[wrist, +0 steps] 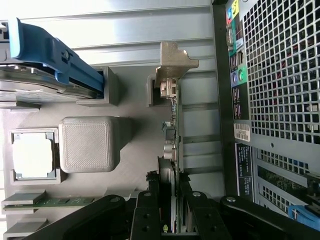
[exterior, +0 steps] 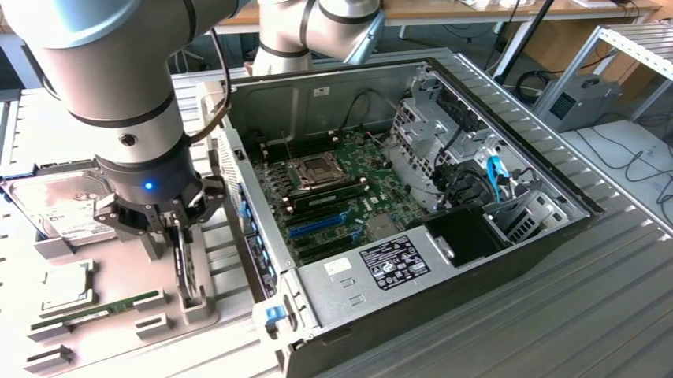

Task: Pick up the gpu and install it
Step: 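Pick up the gpu and move the gpu toward the slot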

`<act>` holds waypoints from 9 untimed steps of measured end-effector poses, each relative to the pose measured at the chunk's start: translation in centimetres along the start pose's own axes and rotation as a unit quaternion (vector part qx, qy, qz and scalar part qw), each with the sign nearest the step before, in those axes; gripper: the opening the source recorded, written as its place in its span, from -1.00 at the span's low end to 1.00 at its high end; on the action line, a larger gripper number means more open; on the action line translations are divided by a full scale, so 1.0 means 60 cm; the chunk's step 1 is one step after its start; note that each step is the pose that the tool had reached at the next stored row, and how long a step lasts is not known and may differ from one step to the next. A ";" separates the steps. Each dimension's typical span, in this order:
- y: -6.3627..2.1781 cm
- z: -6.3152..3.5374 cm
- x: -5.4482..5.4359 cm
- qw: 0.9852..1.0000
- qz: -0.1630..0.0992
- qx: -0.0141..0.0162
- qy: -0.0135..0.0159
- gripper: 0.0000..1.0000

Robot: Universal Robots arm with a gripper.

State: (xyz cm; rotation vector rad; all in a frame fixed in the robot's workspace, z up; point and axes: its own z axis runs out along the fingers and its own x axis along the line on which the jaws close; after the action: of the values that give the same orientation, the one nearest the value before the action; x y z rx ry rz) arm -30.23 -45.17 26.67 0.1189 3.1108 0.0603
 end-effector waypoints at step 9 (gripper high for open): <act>0.000 -0.008 0.000 1.000 0.000 0.000 0.000 -0.47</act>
State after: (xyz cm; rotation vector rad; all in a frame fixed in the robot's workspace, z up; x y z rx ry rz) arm -30.23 -45.17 27.17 0.1190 3.1108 0.0603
